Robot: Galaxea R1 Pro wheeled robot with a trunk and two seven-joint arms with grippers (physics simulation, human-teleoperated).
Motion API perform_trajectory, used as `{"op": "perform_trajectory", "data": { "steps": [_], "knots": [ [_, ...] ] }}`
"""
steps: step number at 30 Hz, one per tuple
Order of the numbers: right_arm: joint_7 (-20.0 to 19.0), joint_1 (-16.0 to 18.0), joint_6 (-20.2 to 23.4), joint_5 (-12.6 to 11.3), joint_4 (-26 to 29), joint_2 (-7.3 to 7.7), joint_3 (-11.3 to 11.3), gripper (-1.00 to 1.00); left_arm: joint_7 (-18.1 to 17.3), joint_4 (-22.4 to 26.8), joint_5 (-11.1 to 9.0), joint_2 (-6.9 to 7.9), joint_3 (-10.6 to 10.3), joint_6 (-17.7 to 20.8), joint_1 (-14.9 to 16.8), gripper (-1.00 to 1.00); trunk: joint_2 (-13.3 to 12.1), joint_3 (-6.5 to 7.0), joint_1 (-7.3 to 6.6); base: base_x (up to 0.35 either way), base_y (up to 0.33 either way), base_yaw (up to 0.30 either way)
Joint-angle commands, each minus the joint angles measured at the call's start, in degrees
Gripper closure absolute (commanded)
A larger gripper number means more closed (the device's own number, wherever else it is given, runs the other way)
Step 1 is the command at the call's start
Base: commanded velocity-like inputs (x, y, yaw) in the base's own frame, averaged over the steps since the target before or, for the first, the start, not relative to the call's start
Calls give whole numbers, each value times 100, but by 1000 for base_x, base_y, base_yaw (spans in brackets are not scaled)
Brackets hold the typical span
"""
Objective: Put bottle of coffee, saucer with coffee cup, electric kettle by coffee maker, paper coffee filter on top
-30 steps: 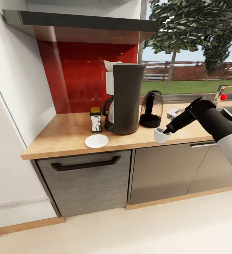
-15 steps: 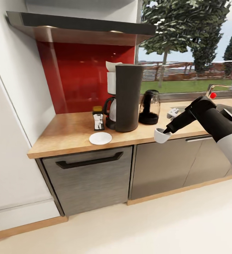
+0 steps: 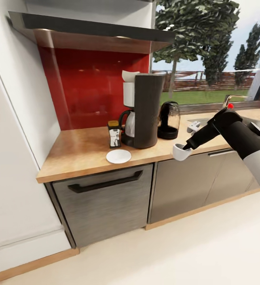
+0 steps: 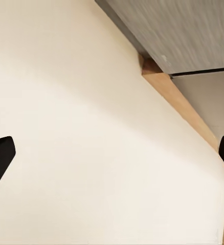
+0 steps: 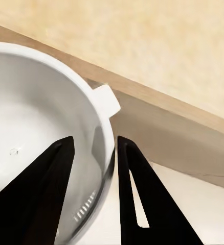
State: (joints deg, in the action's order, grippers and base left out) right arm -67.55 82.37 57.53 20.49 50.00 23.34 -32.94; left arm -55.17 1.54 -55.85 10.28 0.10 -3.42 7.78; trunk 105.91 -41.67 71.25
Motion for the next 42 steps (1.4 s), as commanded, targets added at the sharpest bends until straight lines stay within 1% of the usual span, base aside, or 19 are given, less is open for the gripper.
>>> {"op": "perform_trajectory", "data": {
  "steps": [1, 6, 17, 22, 28, 32, 33, 36, 42],
  "knots": [
    [-56, 7, 22, 61, 9, 4, -11, 100, -12, -5, 13, 0, -1, -36, 4, -100, 3, -1, -1, 0, 64, -236],
    [-56, 7, 22, 61, 6, 4, -1, 100, -12, -5, 13, 5, -1, -34, 4, -100, 3, 14, -1, 0, 142, -132],
    [-65, 7, 22, 37, 2, 4, 33, 100, -12, -5, 13, 7, -1, -33, 4, -100, 3, 15, -1, -56, 301, -5],
    [-65, 7, 22, 34, 2, 4, 33, 100, -12, -5, 13, 9, -1, -31, 4, -100, 3, 15, -1, -35, 93, 0],
    [-65, 7, 22, 34, 6, 4, 33, 100, -12, -5, 13, 9, -1, -30, 4, -100, 3, 15, -1, -40, 252, 3],
    [-65, 7, 22, 36, 64, 4, 33, 100, -12, -5, 13, 9, -1, -31, 4, -100, 3, 15, -1, -7, 82, 135],
    [-65, 7, 22, 41, 208, 4, 33, 100, -12, -5, 13, 9, -1, -32, 4, -100, 3, 15, -1, -2, 25, 227],
    [-65, 7, 23, 48, 390, 4, 33, 100, -12, -5, 14, 9, -1, -33, 4, -100, 3, 15, -1, -1, 14, 246],
    [-65, 7, 29, 49, 515, 4, 33, 100, -12, -5, 13, 9, -1, -35, 4, -100, 3, 15, -1, 0, 3, 231]
  ]
}}
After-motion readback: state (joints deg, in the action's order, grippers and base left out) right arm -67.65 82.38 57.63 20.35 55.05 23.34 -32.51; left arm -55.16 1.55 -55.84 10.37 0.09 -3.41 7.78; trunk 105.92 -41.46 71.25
